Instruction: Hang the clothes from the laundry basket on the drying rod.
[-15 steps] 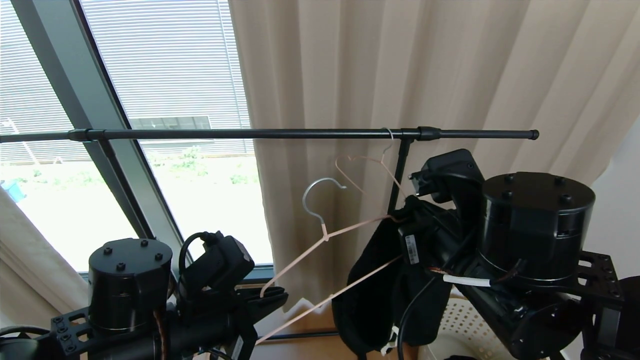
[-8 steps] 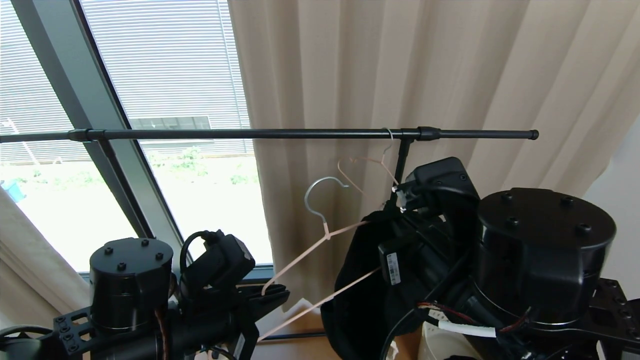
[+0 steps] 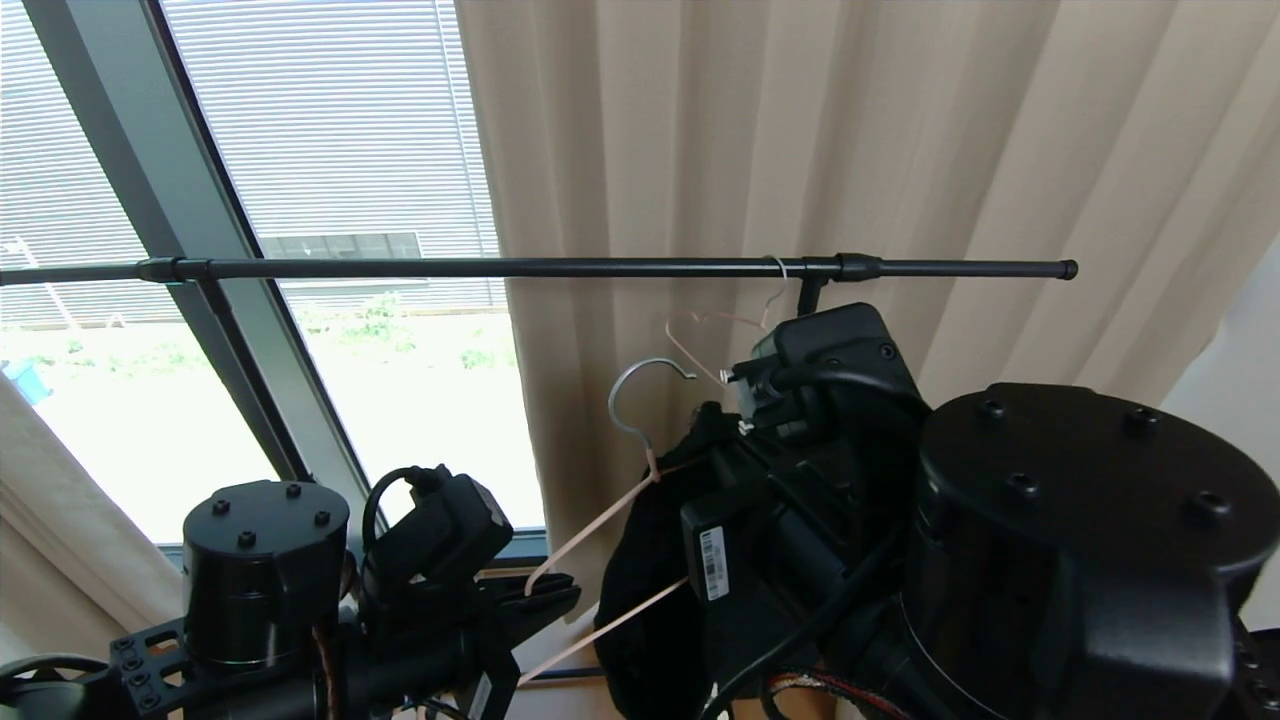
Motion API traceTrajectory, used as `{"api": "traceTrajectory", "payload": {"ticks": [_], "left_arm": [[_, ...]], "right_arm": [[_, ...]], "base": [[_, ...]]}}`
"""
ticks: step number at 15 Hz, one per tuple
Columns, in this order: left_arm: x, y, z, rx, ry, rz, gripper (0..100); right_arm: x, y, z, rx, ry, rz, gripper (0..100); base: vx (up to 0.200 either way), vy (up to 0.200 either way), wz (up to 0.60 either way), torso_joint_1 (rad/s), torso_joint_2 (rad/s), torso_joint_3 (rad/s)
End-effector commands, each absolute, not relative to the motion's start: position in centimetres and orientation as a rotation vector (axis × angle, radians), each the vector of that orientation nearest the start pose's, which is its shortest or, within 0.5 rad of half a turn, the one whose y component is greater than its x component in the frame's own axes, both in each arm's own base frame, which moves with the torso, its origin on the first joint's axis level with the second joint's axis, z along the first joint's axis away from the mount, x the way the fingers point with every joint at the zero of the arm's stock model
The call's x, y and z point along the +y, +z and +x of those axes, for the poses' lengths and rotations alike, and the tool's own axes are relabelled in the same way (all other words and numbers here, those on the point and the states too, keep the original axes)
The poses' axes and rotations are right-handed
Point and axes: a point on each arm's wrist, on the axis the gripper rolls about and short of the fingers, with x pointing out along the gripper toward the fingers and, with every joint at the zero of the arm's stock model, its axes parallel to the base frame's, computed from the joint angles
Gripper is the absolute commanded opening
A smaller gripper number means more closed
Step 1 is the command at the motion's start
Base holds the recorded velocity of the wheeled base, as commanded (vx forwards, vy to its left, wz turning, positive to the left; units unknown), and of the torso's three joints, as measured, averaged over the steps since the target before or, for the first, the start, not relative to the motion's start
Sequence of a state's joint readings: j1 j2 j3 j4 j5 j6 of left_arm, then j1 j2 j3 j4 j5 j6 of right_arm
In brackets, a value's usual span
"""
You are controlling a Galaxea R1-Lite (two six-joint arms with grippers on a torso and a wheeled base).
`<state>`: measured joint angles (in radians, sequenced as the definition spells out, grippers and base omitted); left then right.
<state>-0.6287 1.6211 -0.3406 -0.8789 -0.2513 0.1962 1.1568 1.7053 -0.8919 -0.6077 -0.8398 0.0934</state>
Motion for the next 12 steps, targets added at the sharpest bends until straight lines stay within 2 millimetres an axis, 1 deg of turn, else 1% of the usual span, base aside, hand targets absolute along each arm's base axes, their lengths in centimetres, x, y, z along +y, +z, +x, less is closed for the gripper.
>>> {"api": "traceTrajectory", "payload": {"ticks": [1, 4, 5, 8, 9, 11, 12], "left_arm": [[-14.1, 11.5, 18.3, 0.309, -0.908, 0.257, 0], [-14.0, 11.5, 18.2, 0.303, -0.908, 0.257, 0], [-13.9, 11.5, 18.2, 0.305, -0.908, 0.261, 0], [-13.7, 11.7, 17.7, 0.292, -0.911, 0.261, 0], [-13.7, 11.9, 17.5, 0.287, -0.915, 0.26, 0], [-13.6, 12.1, 17.4, 0.274, -0.915, 0.258, 0], [-13.6, 12.1, 17.3, 0.275, -0.918, 0.258, 0]], "right_arm": [[28.2, 20.0, 13.4, 0.128, 0.336, -0.088, 0], [28.3, 20.0, 13.5, 0.11, 0.332, -0.06, 0], [28.2, 20.0, 13.6, 0.108, 0.33, -0.055, 100], [27.0, 20.8, 15.1, 0.093, 0.27, -0.029, 100], [26.6, 21.2, 15.3, 0.085, 0.258, -0.015, 100], [26.7, 21.8, 15.5, 0.074, 0.253, -0.001, 100], [26.8, 21.7, 15.8, 0.074, 0.245, -0.003, 100]], "base": [[0.0, 0.0, 0.0, 0.0, 0.0, 0.0], [0.0, 0.0, 0.0, 0.0, 0.0, 0.0], [0.0, 0.0, 0.0, 0.0, 0.0, 0.0], [0.0, 0.0, 0.0, 0.0, 0.0, 0.0], [0.0, 0.0, 0.0, 0.0, 0.0, 0.0], [0.0, 0.0, 0.0, 0.0, 0.0, 0.0], [0.0, 0.0, 0.0, 0.0, 0.0, 0.0]]}}
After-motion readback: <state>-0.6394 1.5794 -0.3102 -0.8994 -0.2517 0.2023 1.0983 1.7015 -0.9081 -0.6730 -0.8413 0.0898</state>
